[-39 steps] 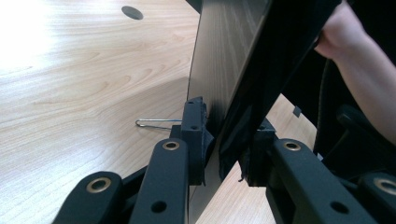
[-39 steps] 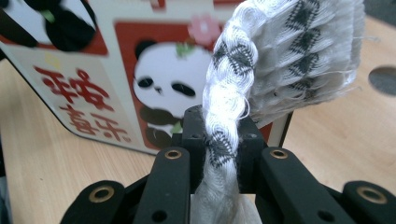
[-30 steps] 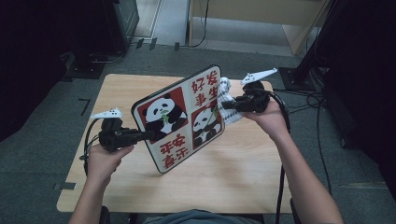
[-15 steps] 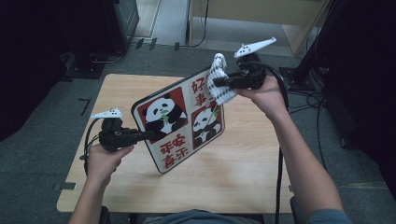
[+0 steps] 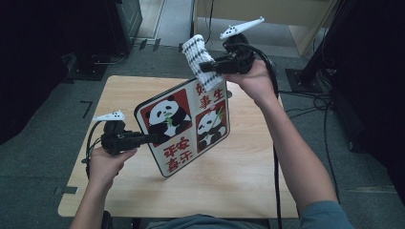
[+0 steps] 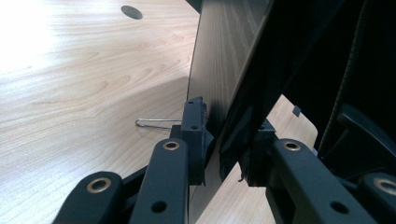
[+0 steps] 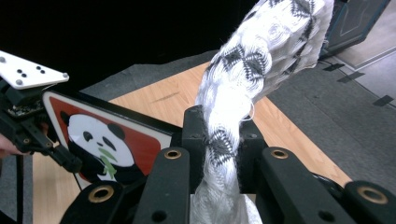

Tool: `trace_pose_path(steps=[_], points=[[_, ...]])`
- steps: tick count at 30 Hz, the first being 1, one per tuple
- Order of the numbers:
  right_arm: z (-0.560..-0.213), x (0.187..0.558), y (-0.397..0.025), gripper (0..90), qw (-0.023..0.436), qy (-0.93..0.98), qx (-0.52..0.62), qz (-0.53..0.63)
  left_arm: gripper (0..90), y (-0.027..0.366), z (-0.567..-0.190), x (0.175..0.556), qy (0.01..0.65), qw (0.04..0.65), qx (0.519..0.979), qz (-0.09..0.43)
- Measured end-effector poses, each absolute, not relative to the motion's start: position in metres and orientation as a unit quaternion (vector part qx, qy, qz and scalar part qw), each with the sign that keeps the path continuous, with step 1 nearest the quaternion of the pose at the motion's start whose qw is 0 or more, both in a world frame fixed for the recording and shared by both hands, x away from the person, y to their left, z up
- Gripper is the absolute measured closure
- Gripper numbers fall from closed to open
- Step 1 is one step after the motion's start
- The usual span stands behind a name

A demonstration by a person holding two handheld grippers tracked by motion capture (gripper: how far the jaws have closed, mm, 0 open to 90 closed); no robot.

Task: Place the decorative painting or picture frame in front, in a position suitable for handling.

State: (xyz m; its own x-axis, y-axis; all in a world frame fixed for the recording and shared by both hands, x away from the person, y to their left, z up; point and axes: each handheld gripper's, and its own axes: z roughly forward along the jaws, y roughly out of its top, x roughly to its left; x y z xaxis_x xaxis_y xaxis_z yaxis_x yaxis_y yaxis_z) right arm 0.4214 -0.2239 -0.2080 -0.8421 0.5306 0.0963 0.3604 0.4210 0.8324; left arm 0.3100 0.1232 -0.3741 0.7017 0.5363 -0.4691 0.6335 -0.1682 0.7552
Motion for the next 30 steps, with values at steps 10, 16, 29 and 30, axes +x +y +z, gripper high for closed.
trace_pose_path(steps=[10, 16, 29, 30], points=[[-0.23, 0.429, -0.22, 79.7, 0.076, 0.839, 0.283, 0.459, 75.8, 0.123, -0.374, 0.31, 0.382, 0.52, 0.763, -0.047], [-0.238, 0.43, -0.223, 79.6, 0.074, 0.839, 0.285, 0.457, 75.8, 0.124, -0.375, 0.311, 0.381, 0.52, 0.763, -0.048], [-0.248, 0.427, -0.227, 79.6, 0.074, 0.84, 0.288, 0.454, 75.9, 0.124, -0.375, 0.311, 0.379, 0.52, 0.764, -0.048], [-0.249, 0.426, -0.228, 79.6, 0.071, 0.84, 0.29, 0.453, 75.8, 0.124, -0.375, 0.311, 0.379, 0.52, 0.764, -0.048]])
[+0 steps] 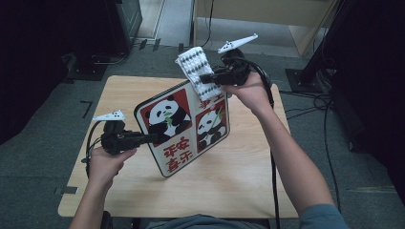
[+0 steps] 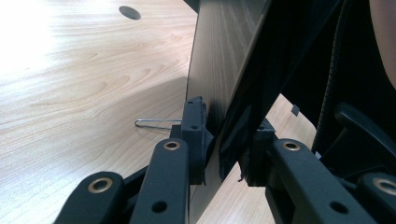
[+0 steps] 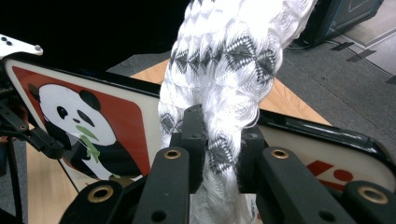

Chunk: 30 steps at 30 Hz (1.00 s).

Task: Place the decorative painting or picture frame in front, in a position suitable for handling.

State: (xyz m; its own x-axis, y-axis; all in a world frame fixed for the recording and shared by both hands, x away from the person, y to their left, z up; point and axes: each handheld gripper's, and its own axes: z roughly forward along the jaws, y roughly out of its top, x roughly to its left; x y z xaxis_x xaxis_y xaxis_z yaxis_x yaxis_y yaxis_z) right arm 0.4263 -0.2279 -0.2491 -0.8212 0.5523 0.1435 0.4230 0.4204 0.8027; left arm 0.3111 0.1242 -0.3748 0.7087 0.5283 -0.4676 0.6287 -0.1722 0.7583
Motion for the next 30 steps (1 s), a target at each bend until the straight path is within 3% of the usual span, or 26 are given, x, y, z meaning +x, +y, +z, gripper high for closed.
trace_pose_path(steps=[30], points=[[-0.271, 0.418, -0.235, 79.3, 0.068, 0.837, 0.295, 0.455, 75.7, 0.125, -0.375, 0.313, 0.373, 0.521, 0.766, -0.05]])
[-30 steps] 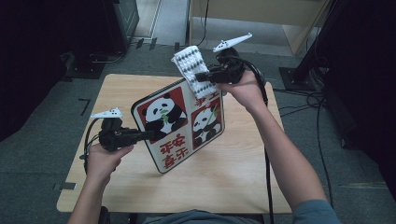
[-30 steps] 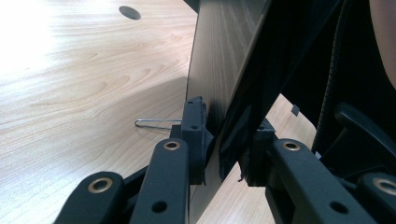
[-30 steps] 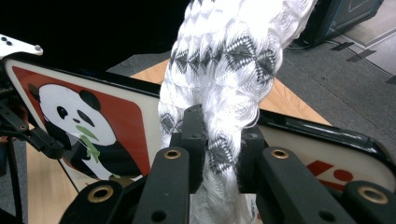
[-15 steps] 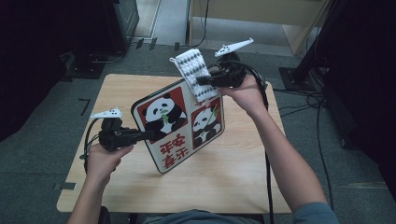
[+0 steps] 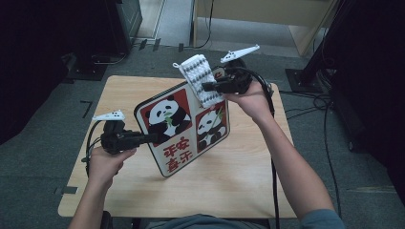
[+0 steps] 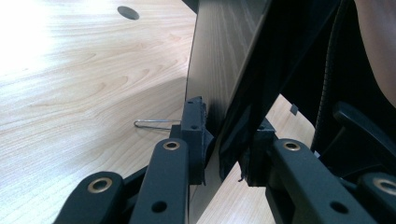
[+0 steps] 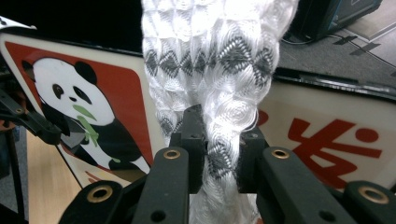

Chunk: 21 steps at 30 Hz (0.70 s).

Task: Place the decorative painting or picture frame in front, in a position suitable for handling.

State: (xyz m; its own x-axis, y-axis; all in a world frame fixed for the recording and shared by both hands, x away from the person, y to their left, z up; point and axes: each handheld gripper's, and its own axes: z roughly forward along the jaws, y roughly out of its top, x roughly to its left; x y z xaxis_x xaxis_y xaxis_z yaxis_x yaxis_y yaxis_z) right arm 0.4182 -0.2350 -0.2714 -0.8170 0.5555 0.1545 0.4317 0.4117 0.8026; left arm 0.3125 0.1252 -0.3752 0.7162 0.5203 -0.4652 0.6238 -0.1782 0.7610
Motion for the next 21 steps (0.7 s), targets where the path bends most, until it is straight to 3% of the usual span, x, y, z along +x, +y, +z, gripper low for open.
trace_pose_path(steps=[21], points=[[-0.295, 0.417, -0.242, 79.0, 0.062, 0.84, 0.302, 0.446, 75.4, 0.126, -0.376, 0.313, 0.374, 0.524, 0.764, -0.054]])
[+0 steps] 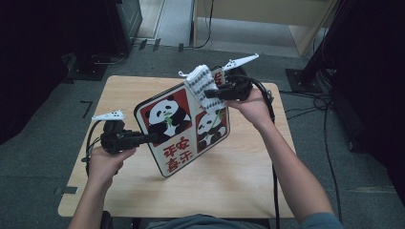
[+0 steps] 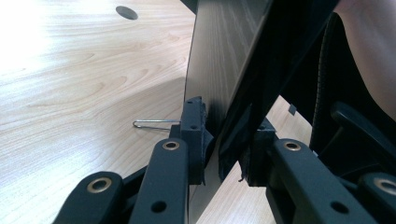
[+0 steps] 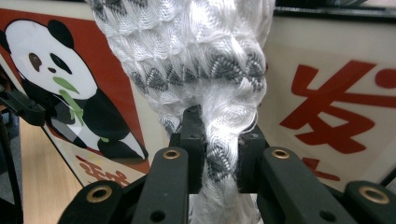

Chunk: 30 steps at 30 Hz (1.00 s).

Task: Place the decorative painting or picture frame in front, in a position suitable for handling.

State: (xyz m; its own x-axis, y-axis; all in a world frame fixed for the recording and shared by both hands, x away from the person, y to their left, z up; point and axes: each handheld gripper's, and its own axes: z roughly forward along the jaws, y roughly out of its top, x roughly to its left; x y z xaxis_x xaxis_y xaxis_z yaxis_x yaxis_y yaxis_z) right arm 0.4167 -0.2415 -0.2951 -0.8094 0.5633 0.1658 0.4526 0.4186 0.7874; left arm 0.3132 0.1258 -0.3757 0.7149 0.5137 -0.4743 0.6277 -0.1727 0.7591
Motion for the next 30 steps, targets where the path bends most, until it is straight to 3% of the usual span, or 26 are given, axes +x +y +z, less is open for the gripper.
trace_pose_path(steps=[30], points=[[-0.321, 0.413, -0.251, 76.7, 0.052, 0.833, 0.334, 0.439, 75.2, 0.126, -0.376, 0.313, 0.371, 0.523, 0.765, -0.055]])
